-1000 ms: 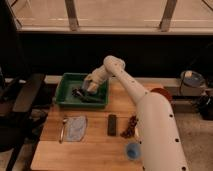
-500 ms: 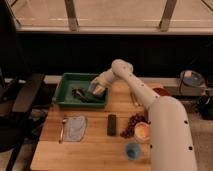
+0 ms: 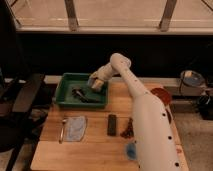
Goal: Wipe tray with sponge
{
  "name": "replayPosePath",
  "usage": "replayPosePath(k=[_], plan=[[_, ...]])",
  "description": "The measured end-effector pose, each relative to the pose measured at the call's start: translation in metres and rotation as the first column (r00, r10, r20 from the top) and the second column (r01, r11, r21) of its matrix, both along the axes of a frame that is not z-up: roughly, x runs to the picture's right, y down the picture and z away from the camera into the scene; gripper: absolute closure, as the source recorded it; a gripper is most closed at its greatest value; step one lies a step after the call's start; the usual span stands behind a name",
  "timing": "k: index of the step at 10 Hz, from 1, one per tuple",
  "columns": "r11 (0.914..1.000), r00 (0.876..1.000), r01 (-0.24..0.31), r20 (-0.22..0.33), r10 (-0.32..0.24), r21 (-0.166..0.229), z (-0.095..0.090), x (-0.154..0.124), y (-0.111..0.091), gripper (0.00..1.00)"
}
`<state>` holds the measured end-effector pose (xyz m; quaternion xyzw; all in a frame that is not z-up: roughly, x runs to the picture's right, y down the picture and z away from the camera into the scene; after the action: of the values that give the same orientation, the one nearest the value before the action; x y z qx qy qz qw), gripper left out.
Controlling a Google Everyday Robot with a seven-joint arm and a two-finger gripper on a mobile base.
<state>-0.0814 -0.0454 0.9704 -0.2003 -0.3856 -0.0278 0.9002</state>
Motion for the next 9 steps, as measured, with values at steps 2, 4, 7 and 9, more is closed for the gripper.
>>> replayPosePath(k=[2, 4, 7, 9], plan=[[0.9999, 0.999, 0.01, 0.04, -0.011, 0.005, -0.003, -0.017, 0.001, 1.0], [0.9999, 0.998, 0.012, 0.066, -0.011, -0.012, -0.013, -0.023, 0.015, 1.0], [0.9986, 0.999, -0.01, 0.039, 0.012, -0.052, -0.029, -0.008, 0.035, 1.0], [0.9976, 0.999, -0.033, -0.01, 0.032, -0.061, -0.028, 0.017, 0.037, 1.0]])
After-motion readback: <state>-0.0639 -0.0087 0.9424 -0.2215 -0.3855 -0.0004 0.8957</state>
